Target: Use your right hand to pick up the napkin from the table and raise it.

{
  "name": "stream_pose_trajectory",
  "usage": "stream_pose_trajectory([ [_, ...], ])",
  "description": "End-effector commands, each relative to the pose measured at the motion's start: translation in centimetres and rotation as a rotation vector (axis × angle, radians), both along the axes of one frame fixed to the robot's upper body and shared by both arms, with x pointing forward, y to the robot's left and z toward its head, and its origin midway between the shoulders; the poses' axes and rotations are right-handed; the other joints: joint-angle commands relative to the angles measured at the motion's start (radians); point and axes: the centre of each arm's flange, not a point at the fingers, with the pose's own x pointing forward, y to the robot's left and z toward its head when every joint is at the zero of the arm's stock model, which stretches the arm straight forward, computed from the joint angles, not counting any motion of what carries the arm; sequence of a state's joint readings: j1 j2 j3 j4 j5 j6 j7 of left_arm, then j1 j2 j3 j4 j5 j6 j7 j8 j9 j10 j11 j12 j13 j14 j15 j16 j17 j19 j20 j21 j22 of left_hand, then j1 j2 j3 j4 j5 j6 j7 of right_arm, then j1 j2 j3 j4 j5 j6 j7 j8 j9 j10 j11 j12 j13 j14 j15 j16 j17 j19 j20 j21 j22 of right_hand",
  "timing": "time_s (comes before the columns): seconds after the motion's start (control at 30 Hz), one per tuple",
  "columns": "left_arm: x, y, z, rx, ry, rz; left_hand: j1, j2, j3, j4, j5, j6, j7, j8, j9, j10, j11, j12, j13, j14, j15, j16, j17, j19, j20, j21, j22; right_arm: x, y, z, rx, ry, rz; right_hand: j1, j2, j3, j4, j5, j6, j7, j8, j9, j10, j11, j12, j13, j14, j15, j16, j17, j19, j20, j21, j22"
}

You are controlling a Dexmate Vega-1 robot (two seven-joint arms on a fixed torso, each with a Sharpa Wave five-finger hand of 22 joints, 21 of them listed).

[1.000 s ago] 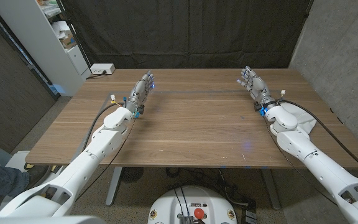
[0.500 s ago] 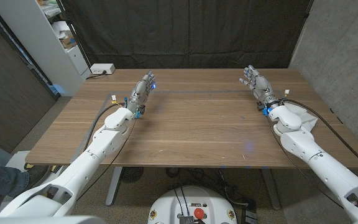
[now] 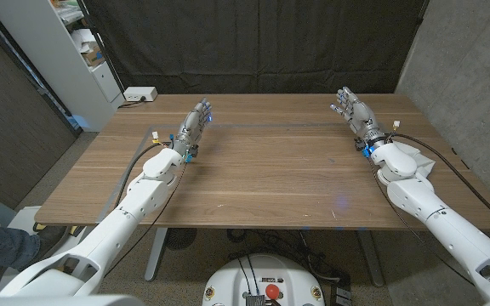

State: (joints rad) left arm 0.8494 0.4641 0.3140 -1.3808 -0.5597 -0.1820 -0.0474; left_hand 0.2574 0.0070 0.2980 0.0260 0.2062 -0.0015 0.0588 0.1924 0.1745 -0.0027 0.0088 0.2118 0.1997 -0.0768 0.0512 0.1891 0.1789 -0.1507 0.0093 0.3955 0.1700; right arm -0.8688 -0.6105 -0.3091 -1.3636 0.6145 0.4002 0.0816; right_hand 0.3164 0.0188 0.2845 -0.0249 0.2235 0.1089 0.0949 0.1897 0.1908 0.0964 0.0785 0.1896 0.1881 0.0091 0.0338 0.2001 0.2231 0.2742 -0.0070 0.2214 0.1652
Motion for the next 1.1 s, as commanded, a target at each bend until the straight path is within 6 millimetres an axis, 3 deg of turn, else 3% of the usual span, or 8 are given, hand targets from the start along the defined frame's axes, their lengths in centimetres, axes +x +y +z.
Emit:
stream_pose_trajectory([
  [0.03,-0.4,0.0,0.3,0.007,-0.009,0.006,0.008,0.004,0.001,-0.007,-0.004,0.003,0.002,0.0,0.005,0.004,0.006,0.006,0.003,0.0,-0.002,0.004,0.003,0.001,-0.001,-0.005,0.002,-0.2,-0.5,0.6,-0.009,-0.023,-0.011,0.008,0.006,0.002,-0.004,-0.002,0.001,0.001,0.007,0.0,0.0,0.003,0.008,0.003,0.003,0.006,0.006,-0.002,0.008,0.002,-0.002,0.004],
  [1.1,-0.7,0.3,0.6,0.028,-0.002,-0.006,0.011,0.007,0.001,-0.012,-0.008,0.007,0.002,0.0,0.005,0.008,0.006,0.007,0.001,0.001,-0.003,0.003,0.003,0.004,0.0,-0.017,0.002,-1.9,-2.6,1.6,-0.034,-0.079,-0.08,0.016,0.016,0.002,-0.011,-0.005,0.004,-0.002,0.008,0.0,0.005,0.003,0.009,0.003,0.007,0.005,0.008,-0.005,0.014,0.003,-0.009,0.004],
])
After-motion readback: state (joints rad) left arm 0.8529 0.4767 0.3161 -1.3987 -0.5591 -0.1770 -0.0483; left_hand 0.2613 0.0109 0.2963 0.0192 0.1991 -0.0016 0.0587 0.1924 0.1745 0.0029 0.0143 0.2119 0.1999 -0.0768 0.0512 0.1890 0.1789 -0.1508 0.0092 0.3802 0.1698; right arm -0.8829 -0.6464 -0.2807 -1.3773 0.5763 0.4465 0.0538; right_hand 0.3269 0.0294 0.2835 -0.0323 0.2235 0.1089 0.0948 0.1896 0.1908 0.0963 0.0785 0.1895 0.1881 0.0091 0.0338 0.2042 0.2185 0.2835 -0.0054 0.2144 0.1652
